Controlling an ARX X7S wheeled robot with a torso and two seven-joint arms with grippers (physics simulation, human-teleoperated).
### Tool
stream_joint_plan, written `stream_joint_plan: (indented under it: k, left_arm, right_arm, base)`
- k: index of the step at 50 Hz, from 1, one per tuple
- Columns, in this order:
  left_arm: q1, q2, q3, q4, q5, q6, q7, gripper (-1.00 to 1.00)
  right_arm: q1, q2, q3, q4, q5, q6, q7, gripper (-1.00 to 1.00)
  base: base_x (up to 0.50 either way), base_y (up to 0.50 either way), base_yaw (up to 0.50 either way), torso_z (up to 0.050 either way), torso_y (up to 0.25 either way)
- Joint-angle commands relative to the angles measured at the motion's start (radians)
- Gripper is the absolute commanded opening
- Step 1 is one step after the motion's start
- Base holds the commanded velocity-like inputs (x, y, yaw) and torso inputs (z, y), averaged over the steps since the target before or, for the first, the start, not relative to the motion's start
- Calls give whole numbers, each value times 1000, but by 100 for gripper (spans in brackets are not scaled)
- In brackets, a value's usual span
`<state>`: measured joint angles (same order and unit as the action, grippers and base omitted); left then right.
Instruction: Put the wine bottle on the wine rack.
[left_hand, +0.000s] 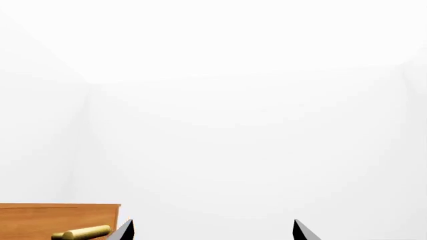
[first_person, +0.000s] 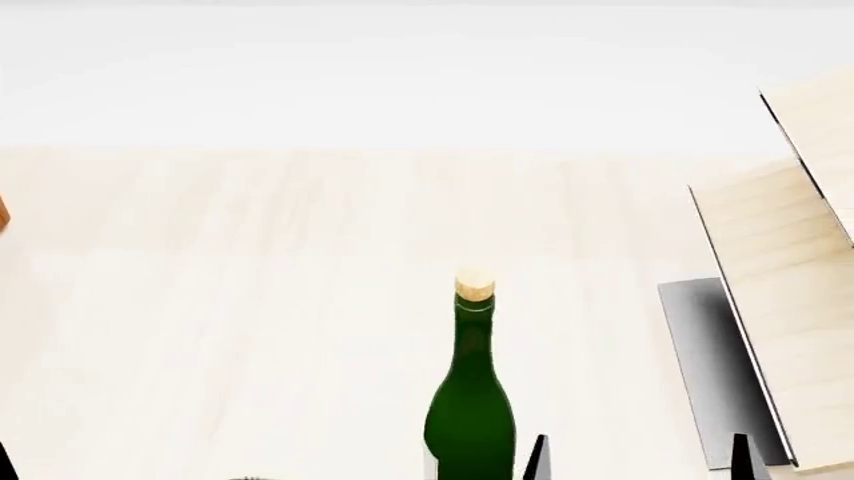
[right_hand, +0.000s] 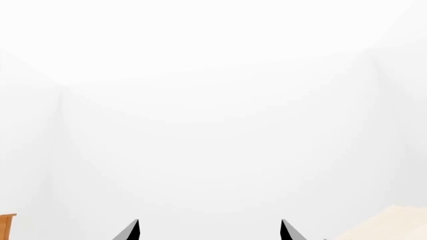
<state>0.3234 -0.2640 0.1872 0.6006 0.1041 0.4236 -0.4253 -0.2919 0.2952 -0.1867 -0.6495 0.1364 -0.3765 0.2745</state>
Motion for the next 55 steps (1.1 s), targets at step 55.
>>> stream_joint_plan:
  k: [55]
  left_arm:
    - [-7, -26, 24, -2, 3, -3, -31, 100]
  right_arm:
    - [8, 25, -25, 8, 5, -1, 21, 100]
  base:
    - [0, -95, 0, 0, 0]
